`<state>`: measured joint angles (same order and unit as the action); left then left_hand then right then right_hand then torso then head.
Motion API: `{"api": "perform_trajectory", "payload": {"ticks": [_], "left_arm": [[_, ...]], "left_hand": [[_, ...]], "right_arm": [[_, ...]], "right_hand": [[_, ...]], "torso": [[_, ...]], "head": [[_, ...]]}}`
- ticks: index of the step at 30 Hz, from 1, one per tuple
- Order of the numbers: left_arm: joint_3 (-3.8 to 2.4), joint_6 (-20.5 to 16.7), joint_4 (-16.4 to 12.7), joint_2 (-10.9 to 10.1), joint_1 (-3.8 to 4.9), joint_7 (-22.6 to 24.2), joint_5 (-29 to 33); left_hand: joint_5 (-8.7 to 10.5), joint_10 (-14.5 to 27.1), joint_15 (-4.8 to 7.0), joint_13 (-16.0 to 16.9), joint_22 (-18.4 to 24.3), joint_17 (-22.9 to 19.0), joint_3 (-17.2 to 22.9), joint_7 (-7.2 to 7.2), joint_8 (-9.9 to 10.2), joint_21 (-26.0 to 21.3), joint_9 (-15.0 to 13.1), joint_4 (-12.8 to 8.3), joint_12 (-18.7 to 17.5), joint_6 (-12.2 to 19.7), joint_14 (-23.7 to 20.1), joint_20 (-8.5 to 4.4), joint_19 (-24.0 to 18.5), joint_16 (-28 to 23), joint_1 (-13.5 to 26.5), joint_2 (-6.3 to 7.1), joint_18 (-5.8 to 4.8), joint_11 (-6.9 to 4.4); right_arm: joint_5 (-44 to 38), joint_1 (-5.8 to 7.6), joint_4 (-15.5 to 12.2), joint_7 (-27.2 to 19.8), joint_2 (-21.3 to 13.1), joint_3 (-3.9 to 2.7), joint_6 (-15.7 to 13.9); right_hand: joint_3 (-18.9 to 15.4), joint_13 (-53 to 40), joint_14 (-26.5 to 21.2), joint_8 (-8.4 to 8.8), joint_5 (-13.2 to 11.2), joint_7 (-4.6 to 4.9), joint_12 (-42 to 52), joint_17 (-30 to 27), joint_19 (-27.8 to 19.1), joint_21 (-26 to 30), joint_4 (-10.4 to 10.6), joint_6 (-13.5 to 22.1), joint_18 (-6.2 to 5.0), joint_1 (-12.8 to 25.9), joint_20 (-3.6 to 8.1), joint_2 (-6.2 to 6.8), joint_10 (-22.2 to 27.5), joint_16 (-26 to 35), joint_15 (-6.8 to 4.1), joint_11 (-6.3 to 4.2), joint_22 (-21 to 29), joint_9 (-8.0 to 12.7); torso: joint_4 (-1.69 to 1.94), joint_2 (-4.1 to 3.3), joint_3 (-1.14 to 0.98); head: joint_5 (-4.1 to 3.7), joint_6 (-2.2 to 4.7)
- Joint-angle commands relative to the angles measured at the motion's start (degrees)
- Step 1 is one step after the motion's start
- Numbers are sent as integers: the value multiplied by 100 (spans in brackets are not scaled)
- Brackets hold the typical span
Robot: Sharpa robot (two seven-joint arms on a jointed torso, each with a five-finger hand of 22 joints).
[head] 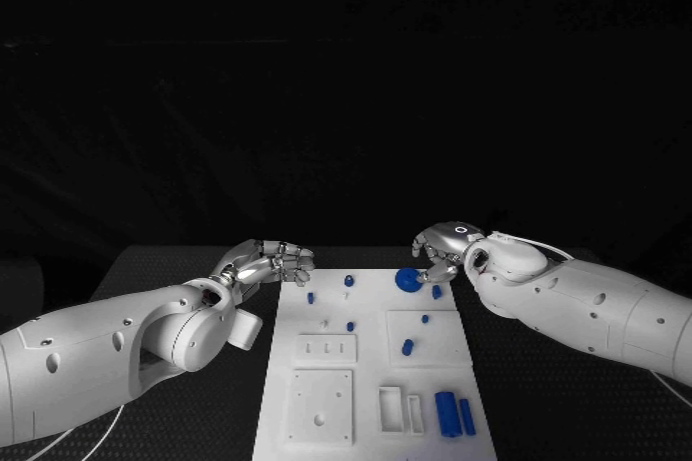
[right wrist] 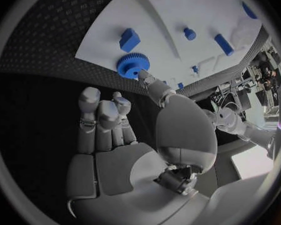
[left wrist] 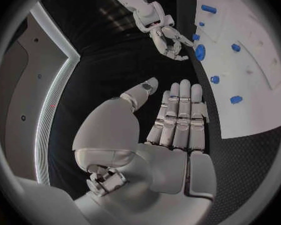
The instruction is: Assemble the parts on the task board
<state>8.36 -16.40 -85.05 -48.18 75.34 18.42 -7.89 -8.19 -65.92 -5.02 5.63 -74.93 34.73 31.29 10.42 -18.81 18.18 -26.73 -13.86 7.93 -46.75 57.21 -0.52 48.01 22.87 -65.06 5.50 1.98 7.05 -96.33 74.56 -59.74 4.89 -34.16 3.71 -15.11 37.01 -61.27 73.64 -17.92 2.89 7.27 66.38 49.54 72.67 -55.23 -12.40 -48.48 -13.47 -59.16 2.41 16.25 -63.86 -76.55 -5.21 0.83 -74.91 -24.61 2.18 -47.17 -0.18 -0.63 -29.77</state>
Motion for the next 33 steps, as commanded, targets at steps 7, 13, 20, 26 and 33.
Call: {"api": "perform_trajectory", "payload": {"ticks": [7, 13, 20, 26, 33], "left_arm": [[-1, 110, 37, 39, -1, 63, 30], [-1, 112, 28, 46, -1, 59, 30], [-1, 119, 18, 48, -1, 49, 30], [-1, 118, 17, 41, -1, 45, 30], [-1, 122, 7, 43, 0, 43, 30]], "left_hand": [[-26, -12, -34, -9, -129, 11, 9, 3, 22, 30, -6, 5, -26, 21, -3, 12, -33, -27, 32, -23, 110, 42], [-27, -12, -33, -9, -129, 13, 10, 3, 23, 31, -7, 4, -28, 22, -2, 12, -34, -29, 33, -24, 111, 43], [-27, -11, -33, -10, -129, 16, 9, 5, 26, 33, -6, 3, -31, 26, -2, 11, -35, -31, 36, -23, 111, 45], [-28, -10, -33, -10, -129, 19, 9, 6, 27, 34, -6, 3, -33, 27, -2, 11, -36, -34, 38, -23, 111, 47], [-28, -10, -33, -11, -128, 22, 8, 8, 30, 36, -7, 4, -36, 30, -1, 12, -37, -36, 42, -23, 111, 49]], "right_arm": [[278, -90, 83, -234, 66, 0, 155], [311, -132, 158, -248, 141, 0, 207], [312, -174, 313, -258, 211, 0, 240], [312, -195, 400, -273, 251, 0, 264], [312, -211, 422, -283, 274, 1, 313]], "right_hand": [[63, -141, -17, 26, 6, 43, 176, 104, -63, -132, 44, -6, -153, 19, 15, -89, 112, -38, 22, 39, -143, 4], [102, -163, -12, 1, 26, 40, 211, 144, -81, -178, 59, -60, -153, -10, 22, -148, 118, -36, 21, 38, -139, -7], [301, -168, -3, -53, 39, 24, 227, 202, -119, -238, 70, -189, -153, -151, 13, -286, 122, -7, 10, 23, -132, -44], [364, -165, 2, -54, 30, 27, 230, 224, -129, -259, 91, -204, -153, -167, 7, -312, 119, 4, 11, 25, -130, -50], [414, -161, 5, -52, 25, 30, 228, 243, -139, -275, 118, -213, -153, -168, 1, -359, 121, 15, 15, 29, -128, -54]], "torso": [[65, -13, -8], [56, -15, -9], [67, -21, -12], [63, -17, -11], [52, -15, -15]], "head": [[-43, -34], [-27, -38], [-25, -54], [-19, -65], [-8, -84]]}}
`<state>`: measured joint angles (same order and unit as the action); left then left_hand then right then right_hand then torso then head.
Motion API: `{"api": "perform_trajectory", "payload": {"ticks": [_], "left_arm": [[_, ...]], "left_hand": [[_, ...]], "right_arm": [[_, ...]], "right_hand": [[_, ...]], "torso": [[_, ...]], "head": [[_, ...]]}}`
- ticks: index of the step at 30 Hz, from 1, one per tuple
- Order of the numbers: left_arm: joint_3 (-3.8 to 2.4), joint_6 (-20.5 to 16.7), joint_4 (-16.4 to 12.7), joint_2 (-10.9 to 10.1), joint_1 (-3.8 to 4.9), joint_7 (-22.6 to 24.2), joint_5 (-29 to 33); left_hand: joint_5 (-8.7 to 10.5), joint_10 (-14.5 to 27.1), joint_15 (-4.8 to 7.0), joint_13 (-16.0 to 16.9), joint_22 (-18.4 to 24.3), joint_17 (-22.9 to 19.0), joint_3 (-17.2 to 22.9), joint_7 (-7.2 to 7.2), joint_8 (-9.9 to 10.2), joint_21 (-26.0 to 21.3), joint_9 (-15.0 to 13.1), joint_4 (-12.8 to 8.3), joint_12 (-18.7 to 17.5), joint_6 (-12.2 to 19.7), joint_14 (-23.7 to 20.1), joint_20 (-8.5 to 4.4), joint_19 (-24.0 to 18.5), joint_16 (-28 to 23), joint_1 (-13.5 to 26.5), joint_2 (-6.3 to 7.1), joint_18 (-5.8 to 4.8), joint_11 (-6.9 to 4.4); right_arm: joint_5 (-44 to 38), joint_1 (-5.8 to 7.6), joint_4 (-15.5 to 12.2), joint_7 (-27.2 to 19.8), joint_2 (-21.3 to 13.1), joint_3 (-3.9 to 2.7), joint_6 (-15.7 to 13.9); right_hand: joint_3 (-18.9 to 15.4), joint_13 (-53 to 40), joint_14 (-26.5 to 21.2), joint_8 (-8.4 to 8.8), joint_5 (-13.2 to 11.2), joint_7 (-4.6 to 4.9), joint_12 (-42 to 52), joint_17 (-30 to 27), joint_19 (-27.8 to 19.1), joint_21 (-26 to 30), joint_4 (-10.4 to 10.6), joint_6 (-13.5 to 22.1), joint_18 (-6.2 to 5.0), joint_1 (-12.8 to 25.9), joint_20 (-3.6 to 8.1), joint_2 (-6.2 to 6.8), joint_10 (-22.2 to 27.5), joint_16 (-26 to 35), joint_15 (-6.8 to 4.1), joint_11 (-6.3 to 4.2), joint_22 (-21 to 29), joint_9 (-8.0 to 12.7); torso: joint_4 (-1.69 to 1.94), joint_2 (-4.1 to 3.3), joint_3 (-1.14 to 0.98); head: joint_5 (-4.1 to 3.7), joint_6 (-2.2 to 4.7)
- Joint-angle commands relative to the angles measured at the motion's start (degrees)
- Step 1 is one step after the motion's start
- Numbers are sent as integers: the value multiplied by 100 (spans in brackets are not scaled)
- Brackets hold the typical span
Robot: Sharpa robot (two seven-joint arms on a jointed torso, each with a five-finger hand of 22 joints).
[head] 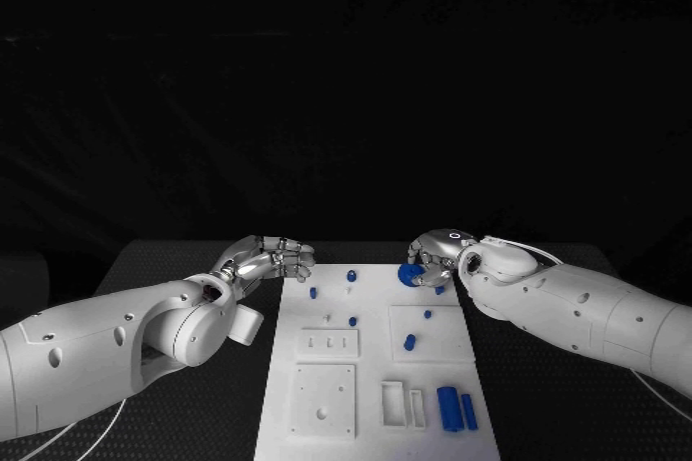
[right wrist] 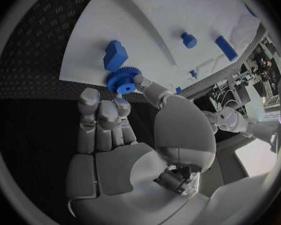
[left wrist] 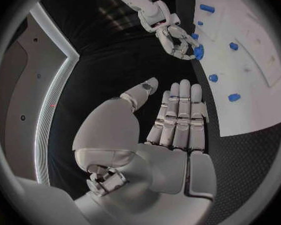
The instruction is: Assemble the parts on the task board
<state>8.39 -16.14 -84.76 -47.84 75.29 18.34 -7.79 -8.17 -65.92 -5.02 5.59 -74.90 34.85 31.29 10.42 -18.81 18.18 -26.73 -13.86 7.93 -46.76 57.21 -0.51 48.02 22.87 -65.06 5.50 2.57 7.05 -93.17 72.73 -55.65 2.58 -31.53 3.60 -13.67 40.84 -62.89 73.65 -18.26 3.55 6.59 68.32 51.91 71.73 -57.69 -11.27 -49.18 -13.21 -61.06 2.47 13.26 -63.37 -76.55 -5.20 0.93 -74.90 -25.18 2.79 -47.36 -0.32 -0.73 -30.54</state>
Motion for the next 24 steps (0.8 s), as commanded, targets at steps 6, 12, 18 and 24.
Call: {"api": "perform_trajectory", "payload": {"ticks": [6, 12, 18, 24], "left_arm": [[-4, 92, -24, 11, 4, 46, 20], [-4, 90, -30, 12, 4, 44, 20], [-4, 82, -37, 7, 4, 45, 20], [-4, 76, -55, -2, 5, 43, 20]], "left_hand": [[-30, -8, -34, -7, -131, 12, 7, 10, 32, 37, -6, 6, -39, 33, -1, 11, -39, -39, 47, -23, 52, 51], [-30, -8, -34, -7, -131, 14, 8, 10, 34, 38, -7, 6, -41, 34, -1, 11, -39, -41, 49, -24, 52, 52], [-31, -8, -34, -7, -131, 16, 9, 11, 34, 39, -7, 5, -43, 34, -1, 10, -40, -43, 49, -25, 52, 52], [-31, -9, -33, -7, -130, 19, 10, 11, 35, 41, -8, 5, -44, 34, 0, 10, -41, -44, 49, -26, 53, 52]], "right_arm": [[-88, -38, 60, 8, 31, 15, 294], [-202, -58, 88, 61, 43, 42, 526], [-402, -62, 49, 115, 24, 58, 523], [-489, -62, -6, 153, 19, 71, 373]], "right_hand": [[41, 4, 5, -18, -44, 100, 30, 16, -52, -37, 17, -150, -179, 36, -9, -67, 75, 22, 16, 21, -127, 1], [72, 11, 8, -41, -34, 103, 26, 36, -69, -53, 15, -209, -179, 31, -13, -89, 79, 38, 20, 23, -126, -16], [249, 35, 12, -148, 391, 53, 10, 87, -133, -89, -164, -479, -179, -81, -40, -317, 88, 90, -16, -21, -124, -74], [285, 54, 28, -191, 626, 8, 1, 117, -136, -118, -182, -627, -179, 4, -64, -302, 71, 124, -52, -61, -117, -99]], "torso": [[-7, 2, -1], [1, 4, -1], [-11, 7, -3], [-7, 3, -1]], "head": [[1, -14], [-6, -35], [4, -60], [3, -53]]}}
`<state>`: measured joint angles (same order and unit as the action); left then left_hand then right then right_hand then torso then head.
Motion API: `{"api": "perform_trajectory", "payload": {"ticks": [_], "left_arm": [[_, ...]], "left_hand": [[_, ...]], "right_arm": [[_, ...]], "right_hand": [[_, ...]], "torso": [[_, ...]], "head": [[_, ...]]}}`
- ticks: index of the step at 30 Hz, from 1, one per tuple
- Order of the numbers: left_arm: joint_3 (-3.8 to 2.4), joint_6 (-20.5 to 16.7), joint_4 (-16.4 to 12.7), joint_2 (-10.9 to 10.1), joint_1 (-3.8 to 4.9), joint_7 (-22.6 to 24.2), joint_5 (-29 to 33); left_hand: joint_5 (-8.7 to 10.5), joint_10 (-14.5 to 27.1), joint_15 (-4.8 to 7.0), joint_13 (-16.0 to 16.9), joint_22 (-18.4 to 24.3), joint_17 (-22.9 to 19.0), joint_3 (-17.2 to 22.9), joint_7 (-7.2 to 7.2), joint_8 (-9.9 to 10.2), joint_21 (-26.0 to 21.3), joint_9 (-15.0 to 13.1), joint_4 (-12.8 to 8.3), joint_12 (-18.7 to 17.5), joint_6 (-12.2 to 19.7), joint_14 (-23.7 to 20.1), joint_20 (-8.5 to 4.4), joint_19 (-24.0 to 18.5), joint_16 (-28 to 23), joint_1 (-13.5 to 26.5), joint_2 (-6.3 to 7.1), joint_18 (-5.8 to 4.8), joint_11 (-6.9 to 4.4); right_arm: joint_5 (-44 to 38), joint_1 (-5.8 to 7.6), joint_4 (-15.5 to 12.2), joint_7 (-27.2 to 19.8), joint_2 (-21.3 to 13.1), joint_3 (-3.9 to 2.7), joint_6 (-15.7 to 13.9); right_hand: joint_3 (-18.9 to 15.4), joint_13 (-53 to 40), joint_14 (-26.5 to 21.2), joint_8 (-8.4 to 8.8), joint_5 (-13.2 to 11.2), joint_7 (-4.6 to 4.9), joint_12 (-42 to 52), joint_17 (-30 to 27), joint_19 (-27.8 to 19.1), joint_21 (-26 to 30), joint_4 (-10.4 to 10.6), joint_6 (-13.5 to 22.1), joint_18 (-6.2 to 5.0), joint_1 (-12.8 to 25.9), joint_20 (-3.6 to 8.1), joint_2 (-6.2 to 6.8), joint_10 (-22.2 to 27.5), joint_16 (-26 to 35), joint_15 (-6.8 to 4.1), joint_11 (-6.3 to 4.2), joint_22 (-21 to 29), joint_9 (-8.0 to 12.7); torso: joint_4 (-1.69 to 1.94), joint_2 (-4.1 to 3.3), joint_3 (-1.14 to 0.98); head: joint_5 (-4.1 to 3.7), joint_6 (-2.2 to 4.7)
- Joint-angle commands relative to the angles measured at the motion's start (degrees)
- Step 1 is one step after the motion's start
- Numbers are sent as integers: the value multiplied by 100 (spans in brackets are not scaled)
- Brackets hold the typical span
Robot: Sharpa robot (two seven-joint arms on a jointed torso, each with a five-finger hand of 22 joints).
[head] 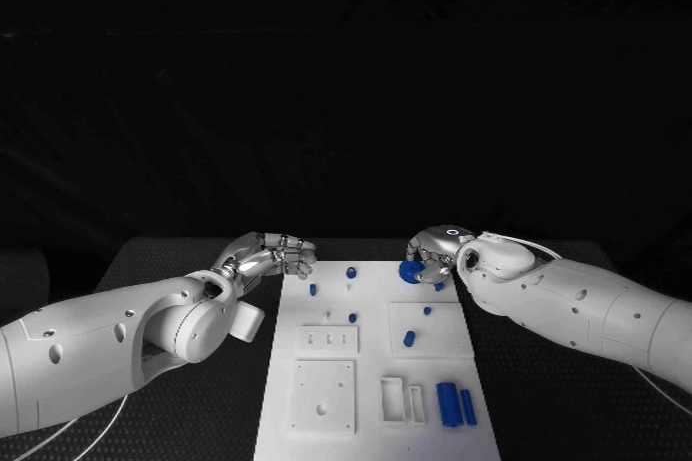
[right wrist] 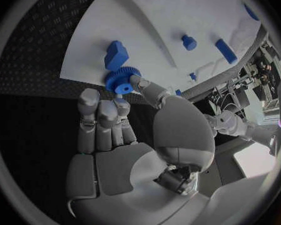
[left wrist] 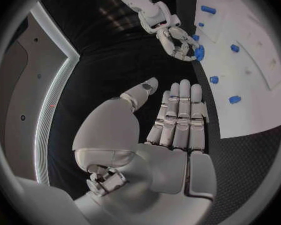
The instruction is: Assemble the parts on the task board
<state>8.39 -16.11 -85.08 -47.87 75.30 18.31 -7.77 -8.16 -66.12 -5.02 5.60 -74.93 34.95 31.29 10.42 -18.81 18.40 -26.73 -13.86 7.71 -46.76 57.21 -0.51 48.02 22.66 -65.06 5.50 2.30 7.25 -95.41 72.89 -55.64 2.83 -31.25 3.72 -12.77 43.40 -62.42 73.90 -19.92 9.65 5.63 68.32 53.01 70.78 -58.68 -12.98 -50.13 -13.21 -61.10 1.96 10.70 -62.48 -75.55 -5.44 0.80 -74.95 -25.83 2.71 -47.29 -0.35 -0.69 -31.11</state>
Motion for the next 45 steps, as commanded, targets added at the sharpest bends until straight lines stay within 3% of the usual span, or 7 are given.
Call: {"api": "perform_trajectory", "payload": {"ticks": [1, 16, 21, 26, 30, 39, 45], "left_arm": [[-4, 73, -25, -1, 4, 46, 18], [-4, 57, -41, -28, 5, 50, 18], [-6, 50, -23, -34, 5, 53, 19], [-6, 37, 2, -35, 6, 59, 19], [-6, 22, 10, -40, 6, 60, 19], [-6, 10, 30, -18, 6, 67, 19], [-6, 0, 33, 1, 6, 69, 19]], "left_hand": [[-31, 11, -33, -8, -127, 9, 10, 11, 35, 19, -8, 4, -23, 34, 0, 10, -41, -23, 49, -26, 79, 31], [-31, 8, -33, -8, -127, 14, 12, 10, 35, 21, -10, 3, -25, 31, 1, 10, -43, -28, 49, -26, 79, 31], [-31, 6, -33, -7, -127, 15, 12, 10, 34, 22, -10, 4, -25, 30, 2, 10, -43, -29, 51, -27, 79, 30], [-31, 5, -33, -7, -127, 17, 12, 9, 34, 23, -11, 4, -26, 29, 2, 10, -44, -30, 53, -28, 79, 29], [-31, 4, -33, -7, -127, 19, 13, 9, 34, 24, -12, 5, -26, 28, 3, 10, -44, -32, 53, -28, 79, 28], [-32, 1, -33, -6, -127, 23, 14, 8, 34, 26, -13, 3, -28, 27, 4, 10, -45, -34, 53, -27, 80, 28], [-33, 0, -32, -6, -127, 27, 16, 8, 35, 28, -14, -3, -30, 27, 5, 9, -46, -37, 48, -23, 81, 29]], "right_arm": [[-273, -77, -18, 141, -10, 63, 259], [-673, -58, -501, 439, -148, 60, -473], [-655, 32, -823, 490, -191, 20, -711], [-993, 141, -1235, 683, -204, -5, -953], [-1298, 151, -1407, 738, -102, -5, -1064], [-1582, 118, -1392, 815, 375, 66, -1027], [-1693, -46, -1180, 914, 697, 103, -1033]], "right_hand": [[44, 11, 4, -30, 19, 97, -1, 11, -43, -19, -21, -550, -179, -1, -13, -65, -20, 31, -35, -55, -111, -37], [60, 29, 20, -30, -70, 76, -6, 35, -26, -34, -4, -605, -179, 44, -13, -53, -52, 54, -55, -75, -103, -45], [208, 58, 44, 3, -308, 67, -23, 74, 13, -35, 155, -635, -179, 33, 2, 88, -95, 87, -66, -86, -85, -41], [255, 64, 53, 17, -322, 66, -25, 88, 38, -48, 200, -640, -179, 13, 14, 148, -108, 99, -67, -86, -87, -41], [372, 75, 64, 35, -235, 65, -34, 109, 54, -48, 273, -653, -179, -34, 24, 227, -124, 119, -69, -88, -82, -40], [473, 86, 74, 57, -265, 69, -43, 122, 68, -45, 349, -654, -179, -54, 24, 319, -139, 143, -63, -83, -79, -36], [480, 88, 77, 62, -271, 71, -44, 124, 78, -51, 353, -651, -179, -57, 23, 335, -145, 148, -60, -81, -81, -35]], "torso": [[1, -5, 2], [-4, -1, 2], [-6, 4, 3], [1, 1, -12], [0, 8, -3], [15, -3, 0], [11, -15, 17]], "head": [[-6, 9], [-4, 37], [2, 52], [21, 83], [37, 88], [83, 118], [72, 142]]}}
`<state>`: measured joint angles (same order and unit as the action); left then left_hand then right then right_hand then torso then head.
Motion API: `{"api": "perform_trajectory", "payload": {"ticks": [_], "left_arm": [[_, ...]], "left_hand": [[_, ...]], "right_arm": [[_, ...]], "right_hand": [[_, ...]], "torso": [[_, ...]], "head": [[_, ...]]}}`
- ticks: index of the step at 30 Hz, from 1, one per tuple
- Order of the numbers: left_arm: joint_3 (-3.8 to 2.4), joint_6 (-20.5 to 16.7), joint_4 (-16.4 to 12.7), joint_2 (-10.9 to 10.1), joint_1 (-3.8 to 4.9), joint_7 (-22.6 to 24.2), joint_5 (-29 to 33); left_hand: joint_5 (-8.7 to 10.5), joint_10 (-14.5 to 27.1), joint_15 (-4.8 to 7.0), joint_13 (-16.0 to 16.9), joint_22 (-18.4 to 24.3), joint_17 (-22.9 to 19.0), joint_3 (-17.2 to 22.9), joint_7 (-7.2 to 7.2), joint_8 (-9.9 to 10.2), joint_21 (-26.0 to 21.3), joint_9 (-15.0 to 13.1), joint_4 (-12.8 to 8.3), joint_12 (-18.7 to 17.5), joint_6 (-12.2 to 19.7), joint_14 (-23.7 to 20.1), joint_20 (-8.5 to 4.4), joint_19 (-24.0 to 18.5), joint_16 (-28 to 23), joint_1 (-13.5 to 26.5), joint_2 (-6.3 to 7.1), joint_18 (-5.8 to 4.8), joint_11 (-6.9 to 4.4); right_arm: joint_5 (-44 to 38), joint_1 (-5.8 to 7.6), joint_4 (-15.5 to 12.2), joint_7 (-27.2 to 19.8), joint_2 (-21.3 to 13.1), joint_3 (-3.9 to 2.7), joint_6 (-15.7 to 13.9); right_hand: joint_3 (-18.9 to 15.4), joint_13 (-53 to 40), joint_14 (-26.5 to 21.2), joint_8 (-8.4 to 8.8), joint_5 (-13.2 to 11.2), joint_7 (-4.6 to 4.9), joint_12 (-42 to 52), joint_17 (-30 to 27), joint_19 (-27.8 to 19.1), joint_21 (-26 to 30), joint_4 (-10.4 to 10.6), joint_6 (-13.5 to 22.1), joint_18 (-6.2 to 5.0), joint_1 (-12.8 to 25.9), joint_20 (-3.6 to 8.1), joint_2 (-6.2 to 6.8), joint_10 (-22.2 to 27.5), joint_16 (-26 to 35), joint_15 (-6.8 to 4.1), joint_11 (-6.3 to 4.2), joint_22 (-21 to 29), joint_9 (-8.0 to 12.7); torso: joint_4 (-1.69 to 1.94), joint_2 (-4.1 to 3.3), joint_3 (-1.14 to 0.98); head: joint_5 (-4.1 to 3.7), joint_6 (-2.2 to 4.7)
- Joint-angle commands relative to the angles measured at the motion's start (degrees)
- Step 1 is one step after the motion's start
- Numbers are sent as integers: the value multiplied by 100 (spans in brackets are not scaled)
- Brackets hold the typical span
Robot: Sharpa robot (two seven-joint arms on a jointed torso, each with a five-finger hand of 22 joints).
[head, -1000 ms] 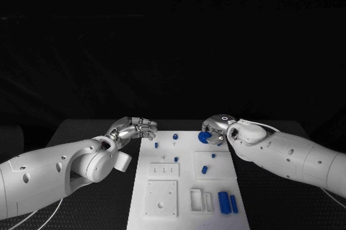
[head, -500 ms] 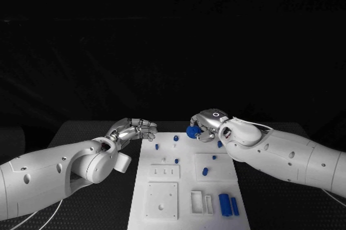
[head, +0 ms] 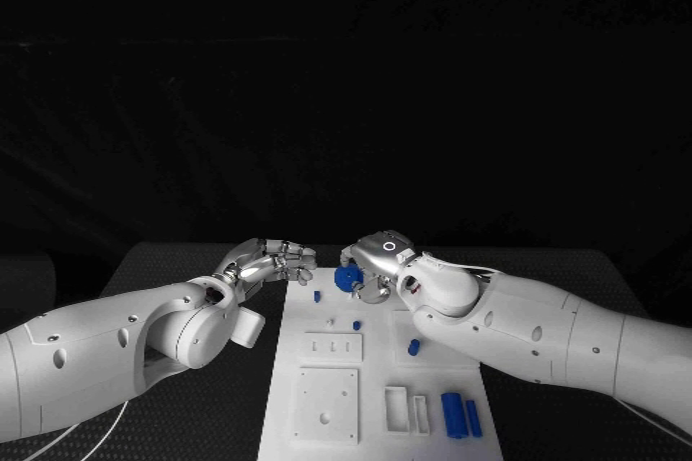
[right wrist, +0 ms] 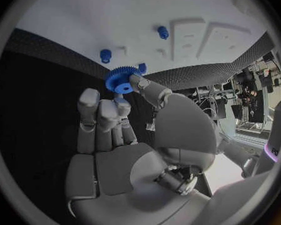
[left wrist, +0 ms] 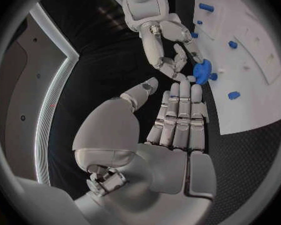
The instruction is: Assemble the parts on the task board
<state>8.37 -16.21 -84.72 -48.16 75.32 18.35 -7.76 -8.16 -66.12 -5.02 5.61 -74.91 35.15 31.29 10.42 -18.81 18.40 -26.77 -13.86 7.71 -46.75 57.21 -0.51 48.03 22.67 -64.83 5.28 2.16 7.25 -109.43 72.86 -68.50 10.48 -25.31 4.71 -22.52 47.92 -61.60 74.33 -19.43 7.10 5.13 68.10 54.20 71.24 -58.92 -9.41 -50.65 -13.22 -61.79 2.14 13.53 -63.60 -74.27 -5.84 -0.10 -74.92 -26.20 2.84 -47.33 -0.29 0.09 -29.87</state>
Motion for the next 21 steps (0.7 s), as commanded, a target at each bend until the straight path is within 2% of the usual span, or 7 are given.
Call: {"api": "perform_trajectory", "payload": {"ticks": [1, 4, 8, 11, 14, 21], "left_arm": [[-5, 10, -3, 38, 4, 66, 18], [-5, 14, -10, 39, 4, 60, 18], [-5, 13, -23, 37, 6, 54, 18], [-5, 14, -28, 41, 6, 54, 18], [-5, 15, -29, 41, 6, 55, 18], [-5, 17, -40, 37, 6, 46, 18]], "left_hand": [[-33, -1, -32, -7, -129, 8, 17, 8, 35, 28, -10, -3, -30, 27, 5, 8, -46, -38, 25, -1, 95, 29], [-33, -2, -32, -7, -129, 9, 18, 8, 35, 29, -10, -3, -30, 27, 6, 8, -46, -38, 26, -2, 95, 30], [-33, -3, -32, -7, -129, 11, 18, 8, 36, 30, -11, -4, -31, 27, 7, 9, -46, -40, 26, -2, 95, 30], [-32, -4, -32, -7, -129, 12, 18, 8, 36, 31, -11, -5, -32, 26, 7, 9, -46, -41, 26, -1, 95, 31], [-32, -4, -32, -7, -129, 13, 18, 8, 36, 31, -11, -5, -32, 26, 8, 9, -47, -42, 27, -1, 95, 31], [-31, -5, -32, -6, -129, 16, 18, 8, 37, 33, -12, -5, -34, 26, 9, 9, -47, -44, 28, 0, 95, 31]], "right_arm": [[-292, -58, 139, 147, 136, 13, -37], [-289, -93, 230, 117, 222, 34, 10], [-286, -97, 265, 106, 257, 59, 56], [-278, -103, 271, 103, 272, 72, 86], [-282, -112, 269, 102, 293, 86, 133], [-280, -121, 368, 98, 317, 166, 152]], "right_hand": [[29, 7, 35, 14, -16, 122, -22, 6, 32, -28, -5, -600, -178, 10, 5, 54, -33, 20, -21, 10, -84, 3], [30, 8, 35, 16, -17, 122, -23, 7, 33, -29, -5, -599, -178, 8, 6, 55, -34, 21, -21, 10, -85, 3], [25, 10, 37, 20, -18, 125, -24, 8, 37, -32, 0, -595, -178, 19, 4, 66, -37, 24, -19, 12, -86, 4], [24, 10, 38, 21, -19, 125, -25, 9, 38, -33, 0, -595, -178, 20, 4, 67, -38, 25, -18, 13, -86, 4], [19, 11, 39, 24, -22, 126, -25, 10, 39, -34, -1, -593, -178, 24, 4, 75, -39, 27, -17, 14, -87, 4], [13, 13, 41, 29, -33, 128, -28, 12, 40, -35, -3, -588, -178, 28, 3, 80, -40, 32, -14, 16, -88, 5]], "torso": [[2, -12, 9], [15, -12, 5], [-2, -10, 4], [2, -12, 6], [-11, -6, -1], [-9, -7, -7]], "head": [[-1, 17], [0, 6], [-10, -2], [-5, -13], [17, -22], [32, -40]]}}
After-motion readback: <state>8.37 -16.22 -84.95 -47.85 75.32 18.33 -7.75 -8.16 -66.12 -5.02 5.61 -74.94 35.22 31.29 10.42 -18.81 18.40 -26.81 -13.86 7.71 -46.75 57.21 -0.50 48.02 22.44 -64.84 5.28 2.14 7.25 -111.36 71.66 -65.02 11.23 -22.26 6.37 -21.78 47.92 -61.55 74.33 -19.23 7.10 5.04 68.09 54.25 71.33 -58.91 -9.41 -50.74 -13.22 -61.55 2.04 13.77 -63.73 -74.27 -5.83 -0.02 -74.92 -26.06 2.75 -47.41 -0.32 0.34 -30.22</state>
